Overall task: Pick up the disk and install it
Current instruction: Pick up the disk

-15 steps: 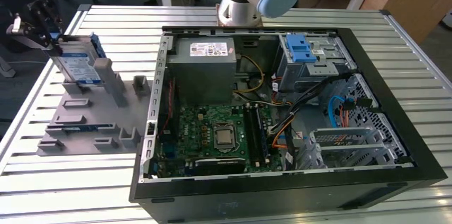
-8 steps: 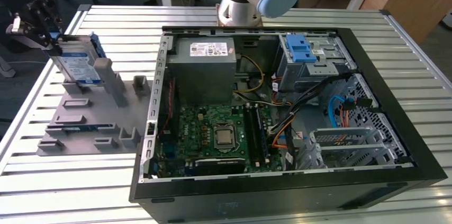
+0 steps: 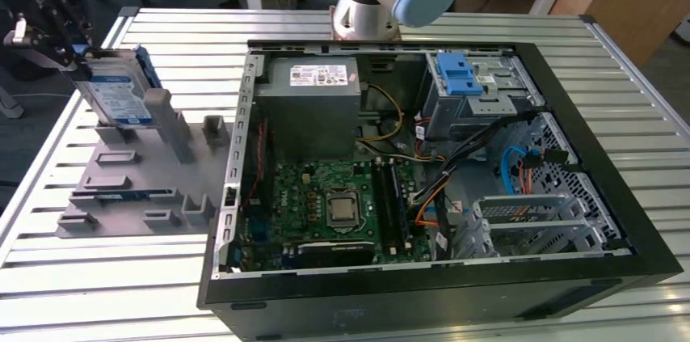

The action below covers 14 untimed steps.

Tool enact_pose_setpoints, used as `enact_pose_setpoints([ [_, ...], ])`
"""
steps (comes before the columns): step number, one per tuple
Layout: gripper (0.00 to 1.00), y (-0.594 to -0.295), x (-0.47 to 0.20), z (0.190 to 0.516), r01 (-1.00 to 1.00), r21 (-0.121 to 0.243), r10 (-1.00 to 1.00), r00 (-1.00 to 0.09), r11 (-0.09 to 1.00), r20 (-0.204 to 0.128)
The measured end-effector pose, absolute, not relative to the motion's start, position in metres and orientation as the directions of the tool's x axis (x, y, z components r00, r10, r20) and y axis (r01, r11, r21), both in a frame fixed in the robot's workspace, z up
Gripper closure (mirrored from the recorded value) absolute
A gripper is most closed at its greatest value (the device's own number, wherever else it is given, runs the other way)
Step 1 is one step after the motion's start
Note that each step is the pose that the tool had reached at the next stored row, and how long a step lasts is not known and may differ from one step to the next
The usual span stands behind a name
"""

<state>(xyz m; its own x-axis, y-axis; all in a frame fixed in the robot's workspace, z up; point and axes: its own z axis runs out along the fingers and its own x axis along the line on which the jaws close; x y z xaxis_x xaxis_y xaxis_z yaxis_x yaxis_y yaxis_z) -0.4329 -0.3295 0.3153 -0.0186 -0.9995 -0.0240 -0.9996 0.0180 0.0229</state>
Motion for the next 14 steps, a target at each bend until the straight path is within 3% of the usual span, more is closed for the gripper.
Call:
enact_pose_setpoints([
  [14,0.64,-0.329,-0.433,0.331,-1.0,0.023,-1.0,-0.019,0.018,-0.024],
])
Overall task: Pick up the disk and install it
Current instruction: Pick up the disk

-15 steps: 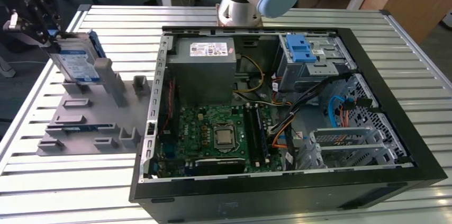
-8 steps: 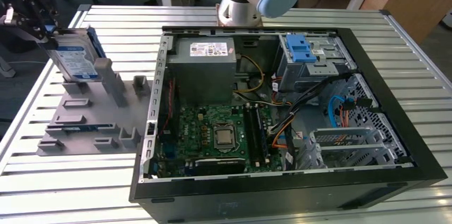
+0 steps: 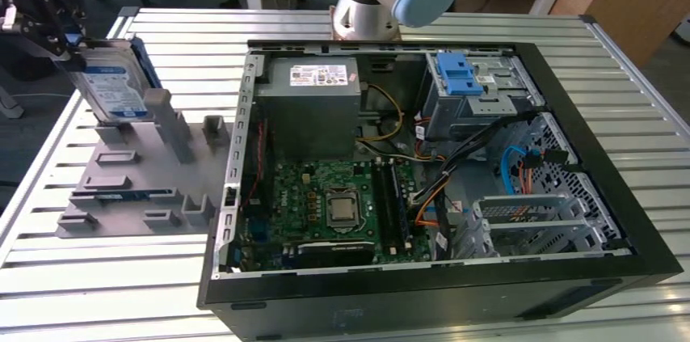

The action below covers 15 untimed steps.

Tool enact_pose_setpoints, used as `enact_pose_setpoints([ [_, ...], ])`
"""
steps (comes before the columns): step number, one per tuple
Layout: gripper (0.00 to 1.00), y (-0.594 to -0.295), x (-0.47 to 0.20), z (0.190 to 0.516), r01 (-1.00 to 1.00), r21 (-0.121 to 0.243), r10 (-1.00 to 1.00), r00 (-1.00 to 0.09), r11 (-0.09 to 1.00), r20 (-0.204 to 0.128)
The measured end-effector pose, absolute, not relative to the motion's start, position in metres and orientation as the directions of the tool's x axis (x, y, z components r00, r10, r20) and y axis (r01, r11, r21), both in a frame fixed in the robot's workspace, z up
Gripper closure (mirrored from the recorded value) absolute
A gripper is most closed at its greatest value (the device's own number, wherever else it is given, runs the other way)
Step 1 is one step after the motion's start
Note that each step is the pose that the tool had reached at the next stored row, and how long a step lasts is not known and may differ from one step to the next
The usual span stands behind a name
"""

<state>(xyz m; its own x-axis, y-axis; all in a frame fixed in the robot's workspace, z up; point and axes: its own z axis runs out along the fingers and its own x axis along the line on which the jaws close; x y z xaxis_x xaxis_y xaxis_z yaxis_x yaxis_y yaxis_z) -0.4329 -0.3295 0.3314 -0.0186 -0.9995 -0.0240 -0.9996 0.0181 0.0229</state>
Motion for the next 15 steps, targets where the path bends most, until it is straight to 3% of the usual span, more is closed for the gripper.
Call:
enact_pose_setpoints([
  [15,0.64,-0.329,-0.433,0.345,-1.0,0.023,-1.0,-0.019,0.018,-0.024],
])
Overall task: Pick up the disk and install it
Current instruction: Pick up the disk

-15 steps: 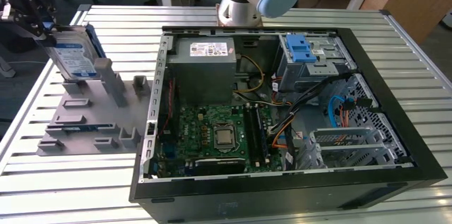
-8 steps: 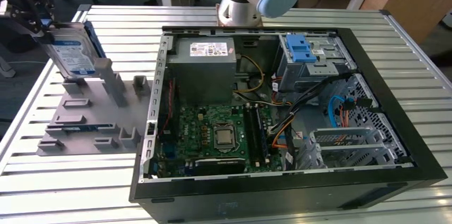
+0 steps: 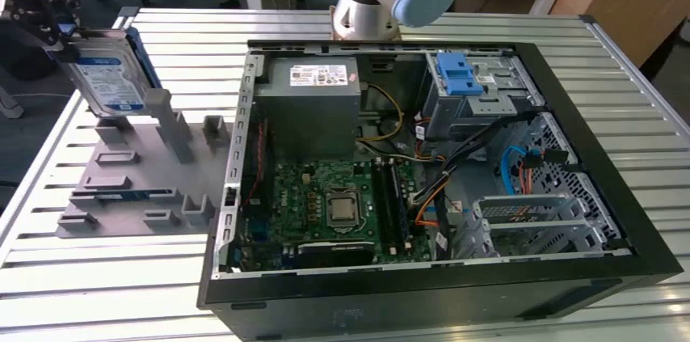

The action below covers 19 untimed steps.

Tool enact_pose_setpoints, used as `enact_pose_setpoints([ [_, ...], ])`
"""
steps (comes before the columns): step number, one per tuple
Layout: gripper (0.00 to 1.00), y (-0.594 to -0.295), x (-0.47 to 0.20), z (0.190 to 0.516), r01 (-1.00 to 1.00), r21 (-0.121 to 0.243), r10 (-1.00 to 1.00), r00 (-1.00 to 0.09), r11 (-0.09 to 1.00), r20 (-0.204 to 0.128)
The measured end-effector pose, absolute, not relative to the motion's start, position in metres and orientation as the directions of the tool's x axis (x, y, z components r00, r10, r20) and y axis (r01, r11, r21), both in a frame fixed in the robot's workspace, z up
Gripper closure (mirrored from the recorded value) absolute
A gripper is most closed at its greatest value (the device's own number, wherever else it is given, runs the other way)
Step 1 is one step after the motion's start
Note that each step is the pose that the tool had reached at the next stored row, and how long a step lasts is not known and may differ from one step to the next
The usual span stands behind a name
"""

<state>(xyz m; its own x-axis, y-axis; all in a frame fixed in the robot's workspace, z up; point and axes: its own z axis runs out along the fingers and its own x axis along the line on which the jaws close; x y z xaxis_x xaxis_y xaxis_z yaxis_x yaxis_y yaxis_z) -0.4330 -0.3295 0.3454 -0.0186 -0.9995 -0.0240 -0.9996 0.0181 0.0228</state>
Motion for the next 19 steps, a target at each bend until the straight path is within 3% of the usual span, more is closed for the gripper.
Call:
enact_pose_setpoints([
  [19,0.64,-0.329,-0.433,0.363,-1.0,0.023,-1.0,-0.019,0.018,-0.024],
])
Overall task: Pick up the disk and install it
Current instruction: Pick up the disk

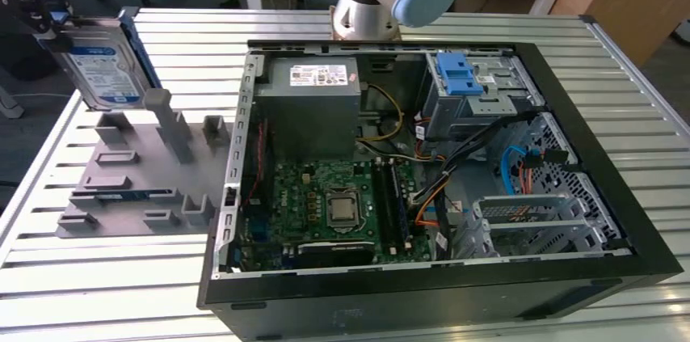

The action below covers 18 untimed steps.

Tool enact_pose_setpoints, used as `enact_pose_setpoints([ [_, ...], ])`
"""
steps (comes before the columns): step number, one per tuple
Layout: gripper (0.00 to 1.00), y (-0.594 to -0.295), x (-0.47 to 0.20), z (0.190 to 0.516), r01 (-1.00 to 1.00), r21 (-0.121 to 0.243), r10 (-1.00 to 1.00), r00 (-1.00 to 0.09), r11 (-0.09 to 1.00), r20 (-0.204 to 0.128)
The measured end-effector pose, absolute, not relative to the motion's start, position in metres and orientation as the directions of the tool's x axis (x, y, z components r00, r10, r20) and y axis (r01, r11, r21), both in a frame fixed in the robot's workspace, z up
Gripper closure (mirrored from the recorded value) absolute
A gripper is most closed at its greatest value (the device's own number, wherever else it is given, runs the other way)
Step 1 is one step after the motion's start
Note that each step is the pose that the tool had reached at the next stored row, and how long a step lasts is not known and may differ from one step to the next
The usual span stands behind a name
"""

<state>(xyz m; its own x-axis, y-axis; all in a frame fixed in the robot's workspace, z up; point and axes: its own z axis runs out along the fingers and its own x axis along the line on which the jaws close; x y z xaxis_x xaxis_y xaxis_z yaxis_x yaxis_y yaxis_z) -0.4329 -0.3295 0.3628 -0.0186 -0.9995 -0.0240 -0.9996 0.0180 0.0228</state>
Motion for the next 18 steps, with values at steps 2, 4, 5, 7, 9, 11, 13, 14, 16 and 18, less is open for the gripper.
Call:
enact_pose_setpoints([
  [2,0.64,-0.329,-0.433,0.365,-1.0,0.023,-1.0,-0.019,0.018,-0.024],
  [4,0.64,-0.329,-0.433,0.366,-1.0,0.023,-1.0,-0.019,0.018,-0.024],
  [5,0.64,-0.329,-0.433,0.367,-1.0,0.023,-1.0,-0.019,0.018,-0.024],
  [7,0.64,-0.329,-0.433,0.368,-1.0,0.023,-1.0,-0.019,0.018,-0.024],
  [9,0.64,-0.329,-0.433,0.37,-1.0,0.023,-1.0,-0.019,0.018,-0.024],
  [11,0.64,-0.329,-0.433,0.371,-1.0,0.023,-1.0,-0.019,0.018,-0.024],
  [13,0.64,-0.329,-0.433,0.373,-1.0,0.023,-1.0,-0.019,0.018,-0.024],
  [14,0.64,-0.329,-0.433,0.374,-1.0,0.023,-1.0,-0.019,0.018,-0.024],
  [16,0.64,-0.329,-0.433,0.375,-1.0,0.023,-1.0,-0.019,0.018,-0.024],
  [18,0.64,-0.329,-0.433,0.376,-1.0,0.023,-1.0,-0.019,0.018,-0.024],
])
